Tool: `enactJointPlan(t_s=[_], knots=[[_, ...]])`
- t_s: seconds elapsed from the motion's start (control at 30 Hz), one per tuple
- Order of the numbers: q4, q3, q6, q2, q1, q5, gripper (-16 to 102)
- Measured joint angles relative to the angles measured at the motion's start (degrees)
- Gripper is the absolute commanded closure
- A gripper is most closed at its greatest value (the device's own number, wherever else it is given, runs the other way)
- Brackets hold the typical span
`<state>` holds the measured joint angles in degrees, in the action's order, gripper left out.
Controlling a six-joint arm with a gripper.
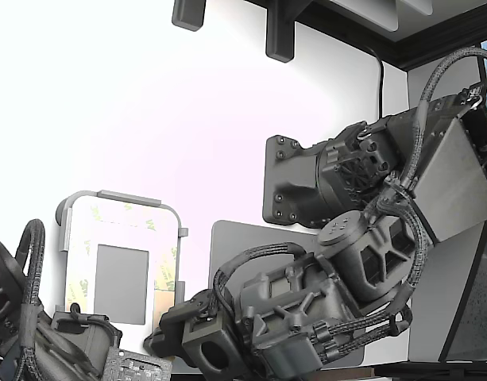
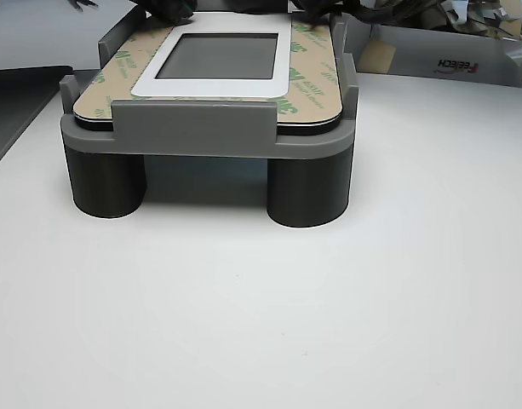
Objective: Peel off protective film from adhesive tape.
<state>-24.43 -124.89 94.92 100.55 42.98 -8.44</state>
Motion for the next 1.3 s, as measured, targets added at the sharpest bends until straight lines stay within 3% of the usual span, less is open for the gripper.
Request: enactJointPlan(t_s=[1.3], knots=[[2.55,-2.72,2.2,1.23,-2.9,2.29,97]])
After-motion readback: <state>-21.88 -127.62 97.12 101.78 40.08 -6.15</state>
